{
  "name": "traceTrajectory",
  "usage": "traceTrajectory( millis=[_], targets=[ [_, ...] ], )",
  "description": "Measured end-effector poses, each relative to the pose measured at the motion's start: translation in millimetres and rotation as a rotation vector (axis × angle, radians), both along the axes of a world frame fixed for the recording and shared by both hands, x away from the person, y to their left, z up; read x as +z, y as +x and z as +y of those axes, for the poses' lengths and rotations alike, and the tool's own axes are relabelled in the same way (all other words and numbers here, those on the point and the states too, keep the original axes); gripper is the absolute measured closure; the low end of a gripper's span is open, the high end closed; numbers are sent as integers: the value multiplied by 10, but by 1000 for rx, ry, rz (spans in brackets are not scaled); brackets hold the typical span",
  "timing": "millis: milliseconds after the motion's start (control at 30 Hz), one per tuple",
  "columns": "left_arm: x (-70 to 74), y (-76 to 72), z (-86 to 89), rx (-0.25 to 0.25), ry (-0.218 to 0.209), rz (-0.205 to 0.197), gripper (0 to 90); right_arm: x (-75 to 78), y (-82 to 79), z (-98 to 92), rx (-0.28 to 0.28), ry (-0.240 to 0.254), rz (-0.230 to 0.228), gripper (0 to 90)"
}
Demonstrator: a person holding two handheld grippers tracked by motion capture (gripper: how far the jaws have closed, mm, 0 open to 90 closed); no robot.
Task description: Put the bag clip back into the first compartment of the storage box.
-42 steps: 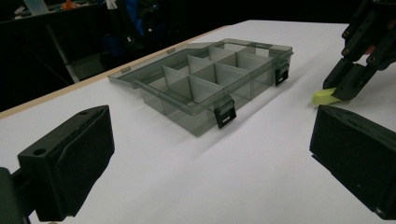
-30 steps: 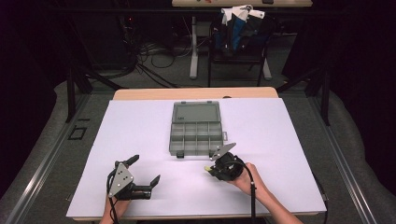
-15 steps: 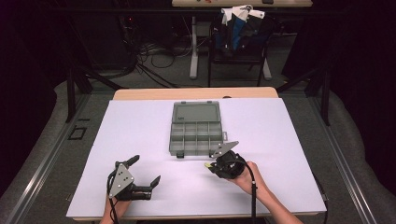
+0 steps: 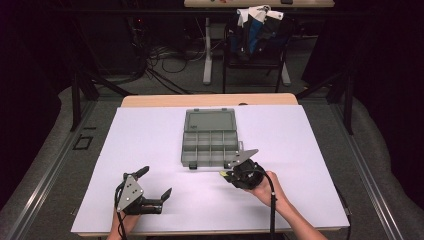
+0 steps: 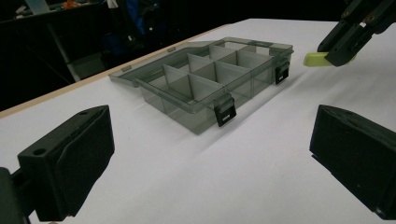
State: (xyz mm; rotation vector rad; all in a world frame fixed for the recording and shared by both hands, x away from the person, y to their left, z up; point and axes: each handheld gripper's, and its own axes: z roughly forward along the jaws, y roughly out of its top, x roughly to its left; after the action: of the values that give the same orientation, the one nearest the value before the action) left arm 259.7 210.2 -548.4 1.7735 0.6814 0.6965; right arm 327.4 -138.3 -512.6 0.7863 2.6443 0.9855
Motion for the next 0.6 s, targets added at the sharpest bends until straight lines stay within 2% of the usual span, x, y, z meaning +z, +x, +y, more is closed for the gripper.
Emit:
traceTrajectory(
  millis=[267,600],
  targets=[
    [1,-4,2,2,-1,0,0,72,34,13,1,4,-17,807],
    [-5,5,-14,-6,-4,3,0,85,76,26,-2,12,-21,807]
  ],
)
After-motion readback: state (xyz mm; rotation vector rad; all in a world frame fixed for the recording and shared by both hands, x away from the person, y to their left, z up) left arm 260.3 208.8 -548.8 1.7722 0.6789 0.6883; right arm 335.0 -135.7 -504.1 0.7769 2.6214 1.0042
